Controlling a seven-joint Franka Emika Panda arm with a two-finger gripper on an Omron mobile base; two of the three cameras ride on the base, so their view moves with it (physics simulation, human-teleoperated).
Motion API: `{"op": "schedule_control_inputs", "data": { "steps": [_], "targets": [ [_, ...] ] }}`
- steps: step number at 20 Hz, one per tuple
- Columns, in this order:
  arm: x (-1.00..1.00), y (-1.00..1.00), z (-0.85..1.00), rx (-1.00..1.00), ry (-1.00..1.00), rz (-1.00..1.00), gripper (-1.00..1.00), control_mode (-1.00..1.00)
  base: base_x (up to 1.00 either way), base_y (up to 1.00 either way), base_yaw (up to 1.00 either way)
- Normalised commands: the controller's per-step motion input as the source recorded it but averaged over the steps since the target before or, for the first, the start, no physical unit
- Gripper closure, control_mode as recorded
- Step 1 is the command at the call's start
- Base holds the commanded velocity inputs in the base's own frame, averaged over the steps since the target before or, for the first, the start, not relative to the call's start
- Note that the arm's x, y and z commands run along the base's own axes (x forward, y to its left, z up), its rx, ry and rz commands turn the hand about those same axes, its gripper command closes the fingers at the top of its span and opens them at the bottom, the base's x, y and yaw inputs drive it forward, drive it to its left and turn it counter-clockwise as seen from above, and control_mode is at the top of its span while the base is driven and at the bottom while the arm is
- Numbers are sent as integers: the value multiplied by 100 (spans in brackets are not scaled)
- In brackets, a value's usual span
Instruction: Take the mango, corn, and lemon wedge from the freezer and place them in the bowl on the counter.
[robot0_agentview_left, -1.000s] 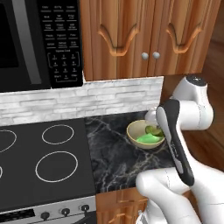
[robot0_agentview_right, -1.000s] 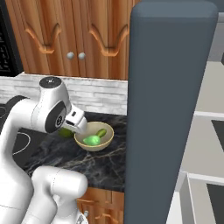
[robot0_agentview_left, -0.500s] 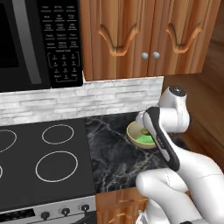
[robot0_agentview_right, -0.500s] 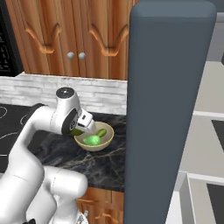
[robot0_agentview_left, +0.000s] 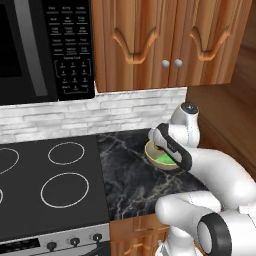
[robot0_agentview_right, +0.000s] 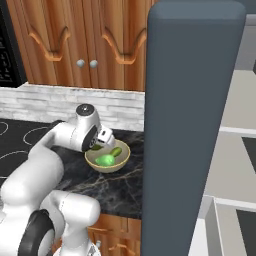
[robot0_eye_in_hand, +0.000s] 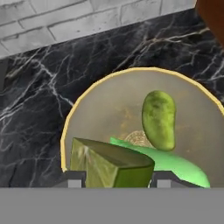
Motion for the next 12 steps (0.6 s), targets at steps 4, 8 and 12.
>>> {"op": "schedule_control_inputs", "data": {
  "steps": [4, 8, 12],
  "targets": [
    [61, 0, -28, 0, 1, 0, 100, -100, 0, 0, 0],
    [32, -5, -30, 0, 0, 0, 100, -100, 0, 0, 0],
    [32, 0, -41, 0, 0, 0, 100, -100, 0, 0, 0]
  ]
}}
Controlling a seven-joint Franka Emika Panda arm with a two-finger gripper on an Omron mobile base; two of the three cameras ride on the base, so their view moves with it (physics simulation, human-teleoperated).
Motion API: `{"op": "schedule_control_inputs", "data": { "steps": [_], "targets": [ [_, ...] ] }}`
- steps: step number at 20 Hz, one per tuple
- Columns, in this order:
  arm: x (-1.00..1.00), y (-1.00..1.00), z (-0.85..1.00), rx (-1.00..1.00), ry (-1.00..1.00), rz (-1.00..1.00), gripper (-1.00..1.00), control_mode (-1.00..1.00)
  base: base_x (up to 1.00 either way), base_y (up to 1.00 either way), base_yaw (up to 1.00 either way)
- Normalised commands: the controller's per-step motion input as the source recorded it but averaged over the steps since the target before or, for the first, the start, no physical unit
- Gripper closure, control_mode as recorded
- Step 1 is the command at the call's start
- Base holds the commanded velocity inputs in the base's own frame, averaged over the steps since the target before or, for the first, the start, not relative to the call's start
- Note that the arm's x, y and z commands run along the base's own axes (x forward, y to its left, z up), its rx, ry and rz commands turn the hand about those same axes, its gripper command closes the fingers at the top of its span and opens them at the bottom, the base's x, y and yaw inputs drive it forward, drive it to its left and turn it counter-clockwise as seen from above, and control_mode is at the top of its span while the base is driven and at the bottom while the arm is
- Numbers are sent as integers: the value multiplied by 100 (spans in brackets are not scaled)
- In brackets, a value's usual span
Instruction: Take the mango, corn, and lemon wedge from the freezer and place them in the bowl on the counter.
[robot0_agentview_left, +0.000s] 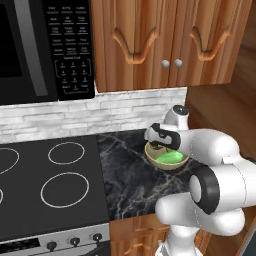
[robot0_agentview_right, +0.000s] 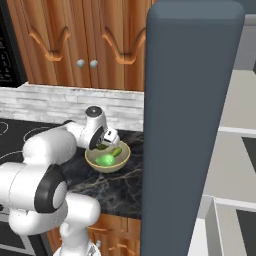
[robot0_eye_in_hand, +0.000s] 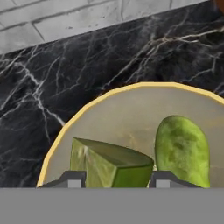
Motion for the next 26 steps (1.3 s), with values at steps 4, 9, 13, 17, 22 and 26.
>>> {"op": "schedule_control_inputs", "data": {
  "steps": [4, 9, 13, 17, 22, 26],
  "targets": [
    [22, 0, -34, 0, 0, 0, 100, -100, 0, 0, 0],
    [10, 0, -8, 0, 0, 0, -100, -100, 0, 0, 0],
    [0, 0, 0, 0, 0, 0, -100, -100, 0, 0, 0],
    [0, 0, 0, 0, 0, 0, -100, -100, 0, 0, 0],
    [-7, -2, 17, 0, 0, 0, -100, -100, 0, 0, 0],
    [-34, -8, 37, 0, 0, 0, -100, -100, 0, 0, 0]
  ]
}}
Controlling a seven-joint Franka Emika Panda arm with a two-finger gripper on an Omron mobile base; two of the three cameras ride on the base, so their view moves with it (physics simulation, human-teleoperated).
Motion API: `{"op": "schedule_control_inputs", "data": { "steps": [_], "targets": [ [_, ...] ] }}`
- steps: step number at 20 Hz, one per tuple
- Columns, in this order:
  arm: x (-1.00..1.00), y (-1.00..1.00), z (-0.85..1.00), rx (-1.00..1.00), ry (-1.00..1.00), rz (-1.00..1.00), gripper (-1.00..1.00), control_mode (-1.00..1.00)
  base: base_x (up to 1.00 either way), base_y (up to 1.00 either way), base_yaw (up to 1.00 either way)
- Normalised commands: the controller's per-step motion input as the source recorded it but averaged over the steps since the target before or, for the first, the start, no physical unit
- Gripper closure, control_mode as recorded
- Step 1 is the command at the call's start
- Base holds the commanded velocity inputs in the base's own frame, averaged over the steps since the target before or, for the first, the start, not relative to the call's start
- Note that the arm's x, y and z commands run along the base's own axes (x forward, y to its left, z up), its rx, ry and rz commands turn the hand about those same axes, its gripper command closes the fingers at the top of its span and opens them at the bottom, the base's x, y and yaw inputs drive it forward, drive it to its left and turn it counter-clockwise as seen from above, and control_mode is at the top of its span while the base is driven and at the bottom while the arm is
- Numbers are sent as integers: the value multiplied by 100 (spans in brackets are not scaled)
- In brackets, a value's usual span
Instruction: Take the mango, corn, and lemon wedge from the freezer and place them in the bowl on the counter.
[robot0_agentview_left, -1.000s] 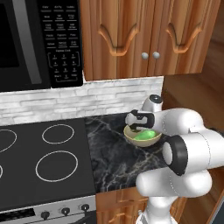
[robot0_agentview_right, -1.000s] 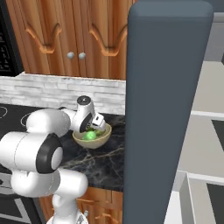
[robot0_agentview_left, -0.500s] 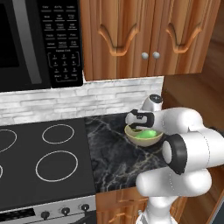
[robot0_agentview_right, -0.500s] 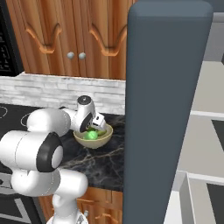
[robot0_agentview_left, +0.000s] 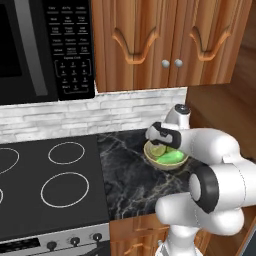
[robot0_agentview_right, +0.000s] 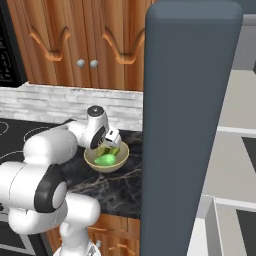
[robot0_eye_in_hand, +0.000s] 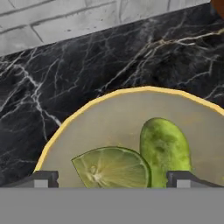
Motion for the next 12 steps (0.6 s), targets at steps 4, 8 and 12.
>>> {"op": "schedule_control_inputs", "data": {
  "steps": [4, 8, 12],
  "targets": [
    [-52, -6, 21, -1, 0, 0, -100, -100, 0, 0, 0],
    [-59, -3, 13, -1, -8, 0, -100, -100, 0, 0, 0],
    [-64, 0, 32, -4, -14, 3, -100, -100, 0, 0, 0]
  ]
}}
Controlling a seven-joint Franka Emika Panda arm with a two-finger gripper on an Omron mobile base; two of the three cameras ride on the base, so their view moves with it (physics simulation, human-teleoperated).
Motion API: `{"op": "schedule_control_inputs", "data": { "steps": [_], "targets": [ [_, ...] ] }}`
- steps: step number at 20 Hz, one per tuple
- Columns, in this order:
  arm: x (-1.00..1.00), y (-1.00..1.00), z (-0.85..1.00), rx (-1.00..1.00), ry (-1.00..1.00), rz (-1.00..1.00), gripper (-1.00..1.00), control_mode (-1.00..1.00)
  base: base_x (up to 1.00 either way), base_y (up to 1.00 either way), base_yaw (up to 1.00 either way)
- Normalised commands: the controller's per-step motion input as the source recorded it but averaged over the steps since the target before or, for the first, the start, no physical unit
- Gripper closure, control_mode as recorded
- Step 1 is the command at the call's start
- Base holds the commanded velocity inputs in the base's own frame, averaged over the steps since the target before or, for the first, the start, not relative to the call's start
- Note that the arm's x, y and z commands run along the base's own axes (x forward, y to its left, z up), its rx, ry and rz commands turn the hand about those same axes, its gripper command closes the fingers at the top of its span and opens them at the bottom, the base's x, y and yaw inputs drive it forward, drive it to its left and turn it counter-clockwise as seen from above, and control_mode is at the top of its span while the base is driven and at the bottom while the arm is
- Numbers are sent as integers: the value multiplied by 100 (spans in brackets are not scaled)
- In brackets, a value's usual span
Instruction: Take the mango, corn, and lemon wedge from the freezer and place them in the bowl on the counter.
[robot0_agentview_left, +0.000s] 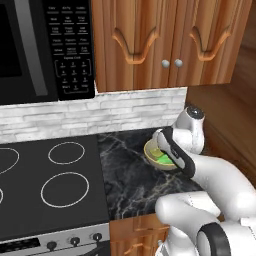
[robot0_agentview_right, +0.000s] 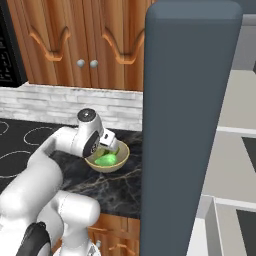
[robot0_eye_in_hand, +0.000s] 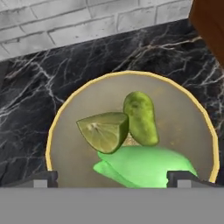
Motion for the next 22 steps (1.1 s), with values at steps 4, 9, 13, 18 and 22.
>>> {"op": "schedule_control_inputs", "data": {
  "steps": [4, 9, 13, 18, 22],
  "targets": [
    [-70, 6, 41, -6, -2, 5, -100, -100, 0, 0, 0],
    [-87, 6, 43, -11, -1, 3, -100, -100, 0, 0, 0],
    [-79, 0, 56, -3, 0, 6, -100, -100, 0, 0, 0],
    [-50, 0, 77, 0, -3, 3, -100, -100, 0, 0, 0],
    [-77, 0, 45, -3, -3, 0, -100, -100, 0, 0, 0]
  ]
}}
